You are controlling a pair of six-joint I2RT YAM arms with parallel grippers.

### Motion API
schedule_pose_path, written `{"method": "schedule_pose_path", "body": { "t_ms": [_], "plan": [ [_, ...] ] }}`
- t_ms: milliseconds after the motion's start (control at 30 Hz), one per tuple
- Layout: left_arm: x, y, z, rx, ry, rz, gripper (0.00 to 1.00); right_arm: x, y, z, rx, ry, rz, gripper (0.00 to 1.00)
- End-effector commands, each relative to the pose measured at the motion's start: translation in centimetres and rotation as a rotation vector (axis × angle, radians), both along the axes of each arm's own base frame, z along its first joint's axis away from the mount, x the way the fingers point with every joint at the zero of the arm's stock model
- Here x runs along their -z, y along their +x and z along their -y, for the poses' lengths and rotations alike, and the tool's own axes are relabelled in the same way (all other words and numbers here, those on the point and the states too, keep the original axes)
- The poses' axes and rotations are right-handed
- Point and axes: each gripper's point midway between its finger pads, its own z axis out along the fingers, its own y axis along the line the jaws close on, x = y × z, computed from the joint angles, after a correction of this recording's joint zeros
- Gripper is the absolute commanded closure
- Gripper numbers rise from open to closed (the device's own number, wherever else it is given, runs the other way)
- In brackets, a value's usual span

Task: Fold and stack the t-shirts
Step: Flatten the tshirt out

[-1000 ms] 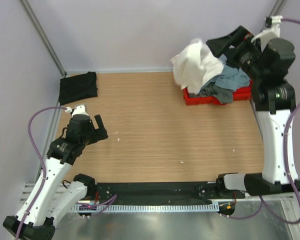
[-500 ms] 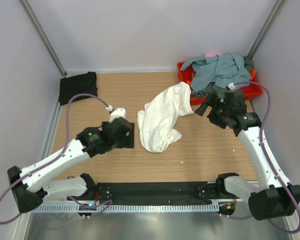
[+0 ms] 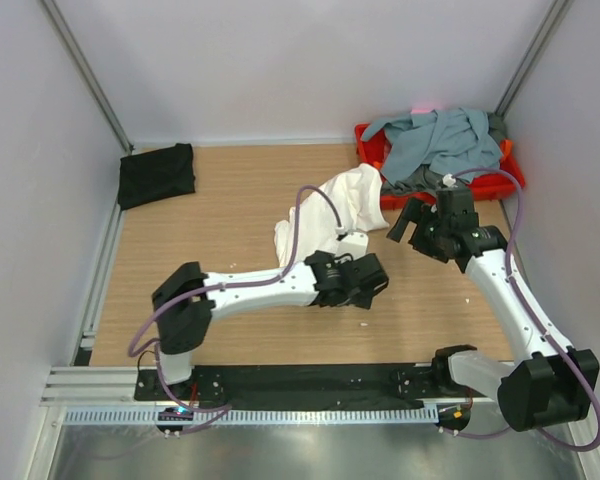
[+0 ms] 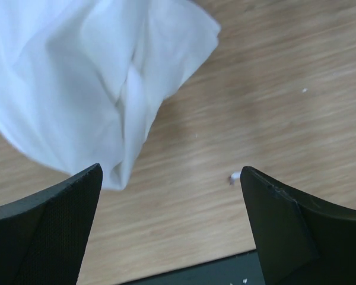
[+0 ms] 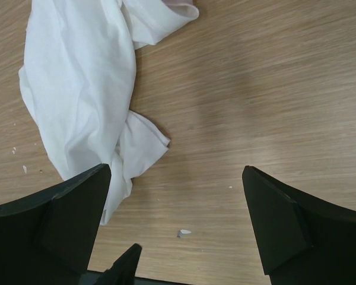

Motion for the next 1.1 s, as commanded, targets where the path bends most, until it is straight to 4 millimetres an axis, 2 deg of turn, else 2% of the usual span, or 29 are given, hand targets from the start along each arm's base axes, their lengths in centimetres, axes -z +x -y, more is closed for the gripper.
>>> {"method": "schedule_pose_path", "body": {
  "t_ms": [0, 33, 67, 100, 167, 300, 367, 400, 433, 467, 500, 567, 600, 633, 667, 767, 800, 833, 900, 933, 1067],
  "plan": [
    [-0.4, 3.4, 2.7, 0.018, -0.008, 0.068, 0.00, -3.1, 1.8, 0.8, 0.014, -0.044, 0.126, 0.00],
    [0.1, 4.1, 2.9, 0.024, -0.006, 0.061, 0.00, -3.0, 1.8, 0.9, 0.015, -0.048, 0.125, 0.00],
    [2.1, 4.2, 3.3, 0.046, 0.028, 0.033, 0.00, -2.8, 1.9, 0.9, 0.016, -0.051, 0.121, 0.00],
    [2.0, 4.7, 3.9, 0.053, 0.021, 0.032, 0.01, -2.7, 2.0, 0.9, 0.016, -0.052, 0.121, 0.00],
    [4.1, 5.4, 3.8, 0.052, 0.058, 0.005, 0.03, -2.2, 2.4, 0.9, 0.020, -0.053, 0.109, 0.00],
    [6.4, 6.4, 3.2, 0.049, 0.102, -0.020, 0.12, -1.7, 3.4, 0.8, 0.019, -0.045, 0.094, 0.00],
    [7.0, 6.9, 2.8, 0.045, 0.114, -0.021, 0.26, -1.4, 4.2, 0.4, 0.014, -0.034, 0.095, 0.00],
    [7.4, 7.2, 2.5, 0.049, 0.124, -0.024, 0.38, -1.2, 4.4, 0.3, 0.010, -0.027, 0.091, 0.00],
    [7.4, 7.3, 2.3, 0.050, 0.126, -0.026, 0.74, -1.4, 5.0, 0.0, 0.001, -0.020, 0.104, 0.00],
    [7.5, 7.2, 2.0, 0.051, 0.133, -0.027, 0.89, -1.1, 5.3, -0.4, -0.015, -0.001, 0.097, 0.00],
    [6.9, 7.3, 1.3, 0.041, 0.138, -0.013, 1.00, -0.3, 5.8, -0.9, -0.030, 0.010, 0.079, 0.00],
    [6.2, 7.1, 0.2, 0.030, 0.142, 0.000, 1.00, 0.4, 6.9, -1.7, -0.059, 0.035, 0.079, 0.00],
    [6.3, 6.8, -0.9, 0.023, 0.156, 0.001, 1.00, 2.0, 7.4, -2.0, -0.074, 0.037, 0.040, 0.00],
    [5.1, 6.8, -1.3, 0.015, 0.133, 0.015, 1.00, 2.3, 8.2, -2.3, -0.086, 0.046, 0.048, 0.00],
    [4.8, 6.6, -1.8, 0.015, 0.127, 0.014, 1.00, 2.9, 8.7, -2.7, -0.097, 0.055, 0.041, 0.00],
    [5.2, 5.9, -3.3, 0.014, 0.140, 0.001, 1.00, 5.4, 10.3, -3.6, -0.128, 0.074, 0.011, 0.01],
    [5.3, 6.0, -3.5, 0.012, 0.140, -0.001, 1.00, 5.7, 10.9, -3.6, -0.128, 0.065, 0.014, 0.01],
    [5.3, 5.8, -3.7, 0.013, 0.142, -0.002, 1.00, 7.0, 11.5, -3.7, -0.130, 0.056, -0.006, 0.02],
    [5.8, 5.5, -4.2, 0.010, 0.149, -0.011, 1.00, 7.4, 12.3, -4.0, -0.142, 0.061, -0.009, 0.05],
    [5.9, 5.4, -4.3, 0.010, 0.147, -0.014, 1.00, 8.2, 12.6, -4.4, -0.148, 0.060, -0.019, 0.06],
    [5.6, 5.2, -4.7, 0.008, 0.139, -0.013, 1.00, 9.1, 13.2, -5.6, -0.180, 0.048, -0.022, 0.13]
  ]
}}
